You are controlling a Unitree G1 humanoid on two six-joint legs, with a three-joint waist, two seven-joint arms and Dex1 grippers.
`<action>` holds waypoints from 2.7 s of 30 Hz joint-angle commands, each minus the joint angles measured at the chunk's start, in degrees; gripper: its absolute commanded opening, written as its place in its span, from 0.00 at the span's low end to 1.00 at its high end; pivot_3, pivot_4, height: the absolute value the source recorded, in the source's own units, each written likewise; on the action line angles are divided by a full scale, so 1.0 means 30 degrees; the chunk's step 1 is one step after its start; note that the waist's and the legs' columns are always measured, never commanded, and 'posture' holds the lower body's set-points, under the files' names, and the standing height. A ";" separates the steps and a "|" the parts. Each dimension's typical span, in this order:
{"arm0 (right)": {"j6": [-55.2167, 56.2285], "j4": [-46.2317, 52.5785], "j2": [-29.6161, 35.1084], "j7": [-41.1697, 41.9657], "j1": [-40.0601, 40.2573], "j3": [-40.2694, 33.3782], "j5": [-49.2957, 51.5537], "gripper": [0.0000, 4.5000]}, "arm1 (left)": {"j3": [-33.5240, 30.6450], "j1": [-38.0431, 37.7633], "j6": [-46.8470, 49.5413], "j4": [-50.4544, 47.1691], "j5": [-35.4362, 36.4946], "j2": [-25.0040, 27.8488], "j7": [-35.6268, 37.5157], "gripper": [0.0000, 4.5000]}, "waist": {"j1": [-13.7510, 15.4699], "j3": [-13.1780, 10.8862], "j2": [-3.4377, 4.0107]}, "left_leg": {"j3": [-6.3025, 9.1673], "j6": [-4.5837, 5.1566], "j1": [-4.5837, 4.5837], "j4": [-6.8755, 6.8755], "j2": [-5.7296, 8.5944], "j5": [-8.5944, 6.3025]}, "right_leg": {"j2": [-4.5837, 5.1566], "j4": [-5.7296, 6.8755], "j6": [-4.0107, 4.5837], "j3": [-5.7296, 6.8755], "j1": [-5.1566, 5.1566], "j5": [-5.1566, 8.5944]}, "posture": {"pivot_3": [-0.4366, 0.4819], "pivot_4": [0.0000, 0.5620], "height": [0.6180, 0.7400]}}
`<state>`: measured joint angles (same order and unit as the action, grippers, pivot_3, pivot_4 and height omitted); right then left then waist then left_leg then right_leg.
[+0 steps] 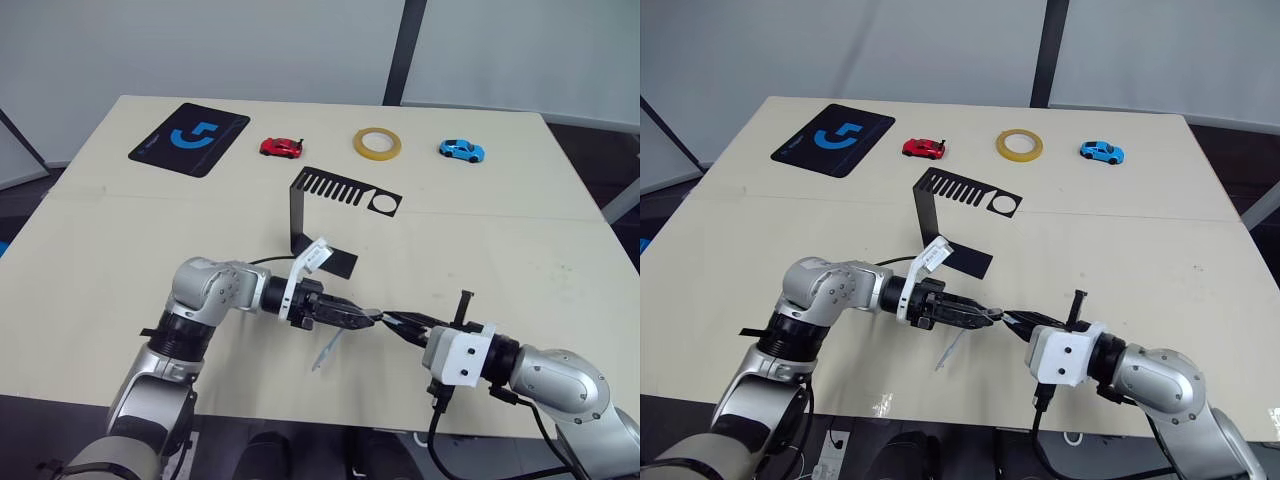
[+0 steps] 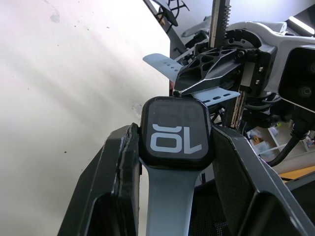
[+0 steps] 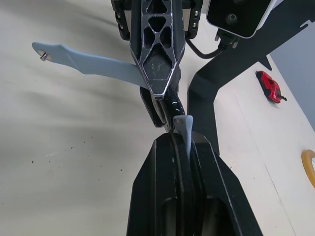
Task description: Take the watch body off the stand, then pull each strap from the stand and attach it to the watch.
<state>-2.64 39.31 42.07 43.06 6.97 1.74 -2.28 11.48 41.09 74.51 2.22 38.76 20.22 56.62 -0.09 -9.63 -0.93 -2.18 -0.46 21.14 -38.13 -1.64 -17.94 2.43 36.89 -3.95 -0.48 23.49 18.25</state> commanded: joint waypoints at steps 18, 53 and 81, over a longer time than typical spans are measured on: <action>-0.0202 0.0506 -0.0452 -0.0204 -0.0818 0.1530 -0.1252 0.00 | -0.0439 0.0334 0.0676 -0.1352 0.1253 -0.1172 -0.0306 0.37 | -0.0012 0.0000 0.0000 | -0.0001 -0.0007 -0.0002 0.0000 0.0000 0.0004 | -0.0001 0.0001 0.0000 0.0000 0.0001 0.0000 | 0.48 0.27 1.00; -0.1090 0.0013 -0.1484 -0.0074 -0.2605 0.2734 -0.2631 0.00 | 0.0135 0.0338 0.0846 -0.1370 0.0923 -0.1103 -0.0569 0.37 | -0.0018 0.0000 0.0000 | 0.0001 -0.0017 0.0000 0.0003 0.0001 0.0008 | 0.0003 0.0003 0.0000 0.0003 0.0008 0.0000 | 0.48 0.27 1.00; -0.2748 0.0406 -0.1319 0.0962 -0.3654 0.2992 -0.3202 0.00 | 0.1303 0.0683 0.0555 -0.1588 0.0168 -0.0864 -0.1112 0.37 | -0.0016 0.0000 0.0000 | -0.0001 -0.0015 0.0003 0.0004 0.0003 0.0007 | 0.0005 0.0002 0.0000 0.0002 0.0011 0.0000 | 0.48 0.27 1.00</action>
<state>-11.77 36.32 39.06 46.57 -1.97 9.23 -12.56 11.89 42.14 76.17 0.97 36.94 19.97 52.00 -0.13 -9.63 -0.93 -2.18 -0.51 21.15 -38.12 -1.63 -17.93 2.44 36.90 -3.95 -0.47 23.52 18.25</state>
